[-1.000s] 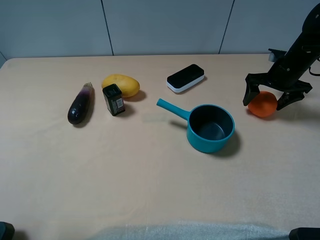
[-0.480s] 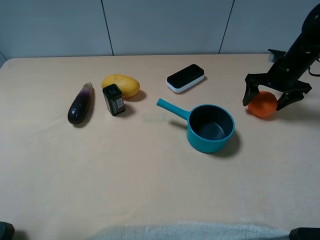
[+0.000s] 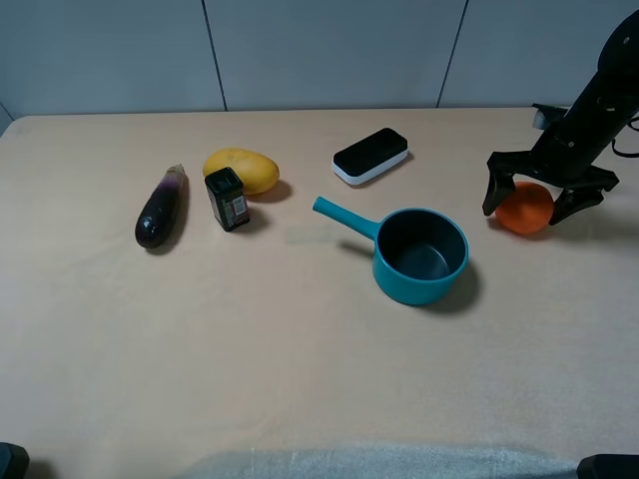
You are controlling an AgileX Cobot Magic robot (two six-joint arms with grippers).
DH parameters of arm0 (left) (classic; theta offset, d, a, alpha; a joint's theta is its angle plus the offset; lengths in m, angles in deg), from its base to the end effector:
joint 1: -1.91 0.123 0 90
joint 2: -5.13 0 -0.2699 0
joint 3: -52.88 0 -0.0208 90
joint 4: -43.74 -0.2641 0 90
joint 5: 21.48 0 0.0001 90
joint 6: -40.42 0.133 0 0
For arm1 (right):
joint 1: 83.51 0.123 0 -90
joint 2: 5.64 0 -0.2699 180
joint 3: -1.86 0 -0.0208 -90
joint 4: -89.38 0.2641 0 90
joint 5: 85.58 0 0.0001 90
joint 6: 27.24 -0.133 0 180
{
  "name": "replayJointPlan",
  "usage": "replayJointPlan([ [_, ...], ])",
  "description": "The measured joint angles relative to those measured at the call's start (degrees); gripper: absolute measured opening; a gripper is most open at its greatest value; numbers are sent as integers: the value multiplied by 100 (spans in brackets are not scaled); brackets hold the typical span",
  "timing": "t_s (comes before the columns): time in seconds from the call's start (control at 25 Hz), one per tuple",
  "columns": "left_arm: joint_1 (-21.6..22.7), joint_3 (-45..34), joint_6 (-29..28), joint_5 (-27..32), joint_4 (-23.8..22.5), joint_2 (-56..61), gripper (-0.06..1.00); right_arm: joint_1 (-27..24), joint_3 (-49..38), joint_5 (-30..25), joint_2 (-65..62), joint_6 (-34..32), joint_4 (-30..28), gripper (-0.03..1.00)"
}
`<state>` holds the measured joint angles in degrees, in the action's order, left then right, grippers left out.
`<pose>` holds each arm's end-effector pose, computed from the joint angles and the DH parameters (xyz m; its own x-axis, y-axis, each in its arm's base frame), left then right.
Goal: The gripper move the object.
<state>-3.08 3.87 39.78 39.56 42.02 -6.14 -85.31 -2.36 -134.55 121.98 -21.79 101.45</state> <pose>0.0679 -0.0024 0.2556 -0.5175 0.0486 -0.8543 0.0663 0.9977 0.0165 0.3754 0.0092 0.0448 -0.9971 0.0751 0.0100 0.0758 0.9846 0.1575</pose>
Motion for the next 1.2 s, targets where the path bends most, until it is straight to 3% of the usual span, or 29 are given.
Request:
replayJointPlan([
  [0.28, 0, 0, 0, 0, 0, 0, 77, 0, 3, -21, 137, 0, 41, 69],
  [0.8, 0, 0, 0, 0, 0, 0, 77, 0, 13, -16, 149, 0, 65, 56],
  [1.2, 0, 0, 0, 0, 0, 0, 77, 0, 13, -10, 138, 0, 69, 56],
])
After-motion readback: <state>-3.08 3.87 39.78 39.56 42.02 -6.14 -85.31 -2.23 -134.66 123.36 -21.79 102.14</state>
